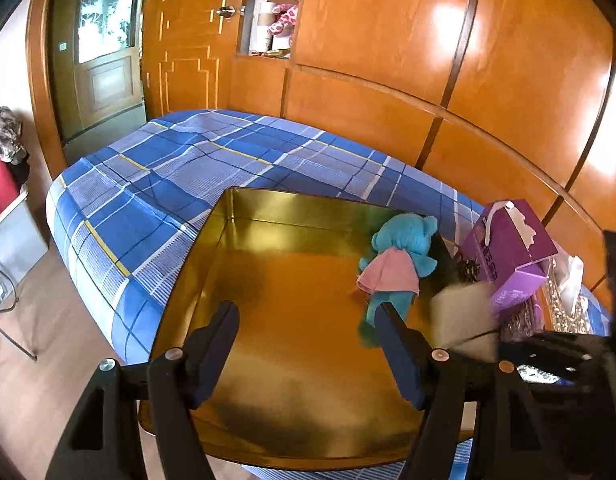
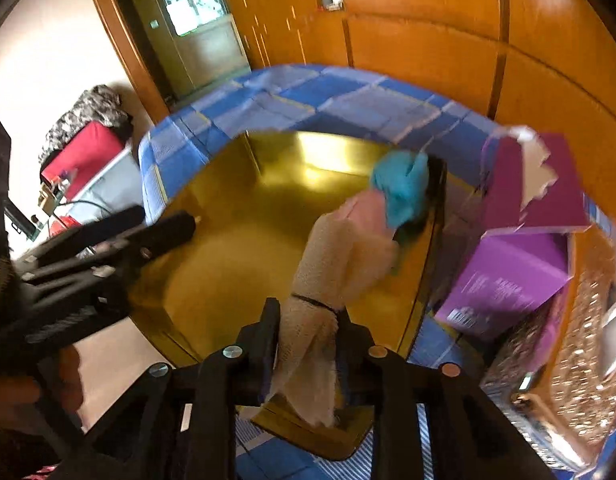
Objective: Organize soft objects
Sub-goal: 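Release the bear in the tray with the left gripper while the right drops the beige towel there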
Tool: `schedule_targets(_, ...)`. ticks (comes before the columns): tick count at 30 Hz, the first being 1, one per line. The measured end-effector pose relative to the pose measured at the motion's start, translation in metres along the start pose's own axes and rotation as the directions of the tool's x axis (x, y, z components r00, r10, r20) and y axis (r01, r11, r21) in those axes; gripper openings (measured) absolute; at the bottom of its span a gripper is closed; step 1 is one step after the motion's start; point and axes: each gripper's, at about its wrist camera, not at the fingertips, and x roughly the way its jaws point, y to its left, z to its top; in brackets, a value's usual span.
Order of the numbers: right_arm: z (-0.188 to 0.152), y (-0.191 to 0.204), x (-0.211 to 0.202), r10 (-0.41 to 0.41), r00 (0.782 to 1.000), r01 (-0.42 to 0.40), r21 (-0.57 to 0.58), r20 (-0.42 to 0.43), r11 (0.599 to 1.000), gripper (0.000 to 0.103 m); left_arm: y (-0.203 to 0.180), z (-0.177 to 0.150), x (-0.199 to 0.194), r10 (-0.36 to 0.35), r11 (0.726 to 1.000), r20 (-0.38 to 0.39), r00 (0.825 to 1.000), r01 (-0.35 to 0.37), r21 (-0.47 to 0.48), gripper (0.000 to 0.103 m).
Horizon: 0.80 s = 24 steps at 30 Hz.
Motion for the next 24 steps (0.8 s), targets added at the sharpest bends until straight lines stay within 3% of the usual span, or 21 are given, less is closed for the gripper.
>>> schedule_targets(2, -0.003, -0.003, 0.004, -0.019, 1.000, 0.020, 0.006, -0.014, 1.000, 0.037, -0.002, -0.002, 0.001, -0.001, 1.000, -0.003, 1.000, 0.001, 0.008, 0.071)
schedule_targets(11, -0.021, -0.003, -0.025, -0.103, 0.991, 0.100, 0.044, 0.087, 0.994, 0.037, -0.015, -0.007, -0.001, 0.000, 0.998, 0.005, 1.000, -0.001, 0.055, 0.071)
schedule_targets(24, -0.059, -0.036, -0.100, -0.247, 0.936, 0.208, 0.170, 0.252, 0.963, 0.037, -0.059, -0.014, -0.026, -0.050, 0.982, 0.060, 0.997, 0.038, 0.187, 0.071)
